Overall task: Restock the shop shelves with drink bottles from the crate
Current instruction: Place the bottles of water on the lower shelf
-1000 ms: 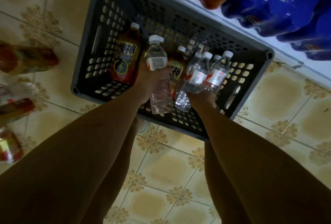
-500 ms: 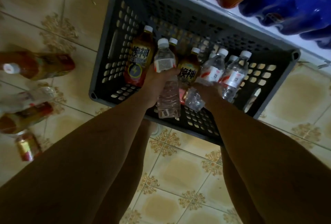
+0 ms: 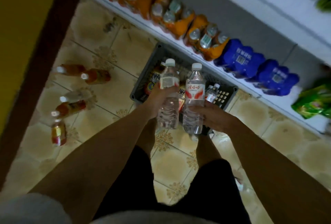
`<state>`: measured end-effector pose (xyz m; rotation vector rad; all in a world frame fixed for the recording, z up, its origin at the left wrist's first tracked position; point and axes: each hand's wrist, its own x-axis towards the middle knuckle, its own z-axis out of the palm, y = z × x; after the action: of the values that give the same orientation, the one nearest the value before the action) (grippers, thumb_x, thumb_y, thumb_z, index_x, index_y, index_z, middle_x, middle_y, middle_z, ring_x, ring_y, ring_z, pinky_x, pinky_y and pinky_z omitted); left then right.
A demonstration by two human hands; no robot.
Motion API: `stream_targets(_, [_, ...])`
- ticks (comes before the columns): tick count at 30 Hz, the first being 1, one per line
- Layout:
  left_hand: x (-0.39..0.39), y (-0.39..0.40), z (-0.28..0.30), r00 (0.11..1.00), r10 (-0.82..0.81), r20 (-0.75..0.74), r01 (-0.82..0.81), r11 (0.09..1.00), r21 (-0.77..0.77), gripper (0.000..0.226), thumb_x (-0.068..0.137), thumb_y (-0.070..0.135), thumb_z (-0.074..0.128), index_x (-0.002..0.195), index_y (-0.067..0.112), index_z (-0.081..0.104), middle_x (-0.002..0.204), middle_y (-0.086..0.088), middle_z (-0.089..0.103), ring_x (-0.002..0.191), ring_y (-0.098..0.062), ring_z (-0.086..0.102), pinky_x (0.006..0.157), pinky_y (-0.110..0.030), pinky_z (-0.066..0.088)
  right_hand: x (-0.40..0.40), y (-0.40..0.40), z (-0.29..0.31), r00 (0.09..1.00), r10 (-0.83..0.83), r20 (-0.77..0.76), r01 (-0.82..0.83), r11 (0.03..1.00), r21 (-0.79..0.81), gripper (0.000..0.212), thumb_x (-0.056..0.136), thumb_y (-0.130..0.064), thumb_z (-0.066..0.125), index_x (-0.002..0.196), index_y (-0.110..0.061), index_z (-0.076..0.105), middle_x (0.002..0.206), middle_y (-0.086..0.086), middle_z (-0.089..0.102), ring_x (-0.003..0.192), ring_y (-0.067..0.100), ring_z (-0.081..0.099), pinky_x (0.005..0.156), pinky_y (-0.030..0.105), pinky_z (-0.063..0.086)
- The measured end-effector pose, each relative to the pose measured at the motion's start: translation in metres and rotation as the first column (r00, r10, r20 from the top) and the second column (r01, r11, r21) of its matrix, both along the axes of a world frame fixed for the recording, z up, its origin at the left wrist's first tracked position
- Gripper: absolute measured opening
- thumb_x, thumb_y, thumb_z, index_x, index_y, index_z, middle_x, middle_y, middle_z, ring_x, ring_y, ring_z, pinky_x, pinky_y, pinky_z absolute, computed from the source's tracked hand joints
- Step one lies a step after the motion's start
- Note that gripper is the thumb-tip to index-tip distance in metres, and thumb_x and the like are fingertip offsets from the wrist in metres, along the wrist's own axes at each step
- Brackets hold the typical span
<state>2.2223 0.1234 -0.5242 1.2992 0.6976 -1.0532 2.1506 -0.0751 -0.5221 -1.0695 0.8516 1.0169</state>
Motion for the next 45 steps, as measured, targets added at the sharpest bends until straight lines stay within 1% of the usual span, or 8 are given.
stream_targets(7, [0.014,0.056,0.180,0.998,-0.052,-0.026,0.044,0.972,-0.232,0.053,0.082,0.022,0.068,0.128,-0.002,0.060,0.110,-0.019,0.067,0.095,-0.033,0.067,0.086,-0.042,0.054,0.014,0.047,0.169,0.974,-0.196,0.114,0.176,0.971,0.162,0.078,0.078,-0.007,0.078,0.145,-0.022,0.040,0.137,0.017,0.060,0.124,0.040,0.059,0.108,0.063,0.040])
stream_targets(10, [0.014,0.076,0.232,0.999,-0.038,-0.008,0.035,0.971,-0.236,0.026,0.096,0.022,0.054,0.110,0.005,0.067,0.097,-0.011,0.074,0.084,-0.024,0.071,0.084,-0.038,0.053,0.011,0.073,0.216,0.964,-0.193,0.181,0.168,0.975,0.145,0.074,0.080,-0.005,0.071,0.144,-0.026,0.041,0.133,0.016,0.063,0.121,0.040,0.061,0.105,0.065,0.042])
stream_targets(15, [-0.009,0.096,0.296,0.998,0.030,0.062,-0.013,0.966,-0.257,0.033,0.101,0.033,0.045,0.105,0.008,0.066,0.087,-0.008,0.075,0.074,-0.020,0.072,0.075,-0.034,0.055,-0.002,0.110,0.282,0.938,-0.187,0.291,0.163,0.981,0.105,0.071,0.086,-0.013,0.074,0.145,-0.025,0.038,0.124,0.009,0.070,0.109,0.028,0.070,0.085,0.049,0.058])
stream_targets(20, [-0.055,0.106,0.331,0.991,0.118,0.064,-0.094,0.951,-0.293,0.050,0.094,0.039,0.058,0.128,0.003,0.062,0.108,-0.017,0.073,0.092,-0.028,0.073,0.080,-0.040,0.059,-0.030,0.128,0.323,0.899,-0.170,0.404,0.179,0.984,0.016,0.071,0.076,-0.036,0.081,0.137,-0.025,0.047,0.119,0.004,0.072,0.099,0.020,0.074,0.072,0.038,0.059])
stream_targets(23, [-0.077,0.106,0.345,0.990,0.139,0.007,-0.129,0.934,-0.334,0.053,0.095,0.040,0.062,0.129,-0.001,0.061,0.115,-0.021,0.068,0.099,-0.034,0.069,0.092,-0.048,0.055,-0.050,0.134,0.335,0.892,-0.178,0.415,0.186,0.982,0.020,0.068,0.078,-0.038,0.081,0.135,-0.021,0.049,0.118,0.009,0.072,0.102,0.027,0.073,0.086,0.049,0.058])
stream_targets(26, [-0.087,0.110,0.363,0.987,0.158,-0.001,-0.149,0.931,-0.332,0.042,0.091,0.037,0.066,0.115,0.003,0.070,0.105,-0.020,0.072,0.088,-0.034,0.072,0.084,-0.047,0.057,-0.060,0.139,0.349,0.870,-0.216,0.442,0.215,0.975,0.053,0.059,0.083,-0.035,0.079,0.133,-0.022,0.051,0.118,0.010,0.072,0.105,0.031,0.072,0.095,0.055,0.053])
stream_targets(34, [-0.054,0.135,0.397,0.954,0.068,0.291,0.029,0.948,-0.316,0.052,0.091,0.037,0.066,0.129,0.003,0.062,0.123,-0.025,0.067,0.108,-0.040,0.068,0.087,-0.047,0.056,-0.040,0.166,0.396,0.791,-0.148,0.593,0.257,0.961,-0.102,0.079,0.068,-0.051,0.085,0.135,-0.027,0.050,0.120,0.002,0.071,0.103,0.023,0.072,0.094,0.051,0.054])
stream_targets(45, [0.041,0.207,0.439,0.809,-0.158,0.566,0.268,0.956,-0.117,0.101,0.042,0.063,0.092,0.125,0.012,0.065,0.113,-0.015,0.074,0.105,-0.034,0.071,0.101,-0.055,0.050,0.029,0.252,0.424,0.678,-0.294,0.673,0.448,0.892,-0.061,0.054,0.078,-0.041,0.079,0.122,-0.019,0.056,0.113,0.007,0.073,0.096,0.027,0.074,0.086,0.046,0.059])
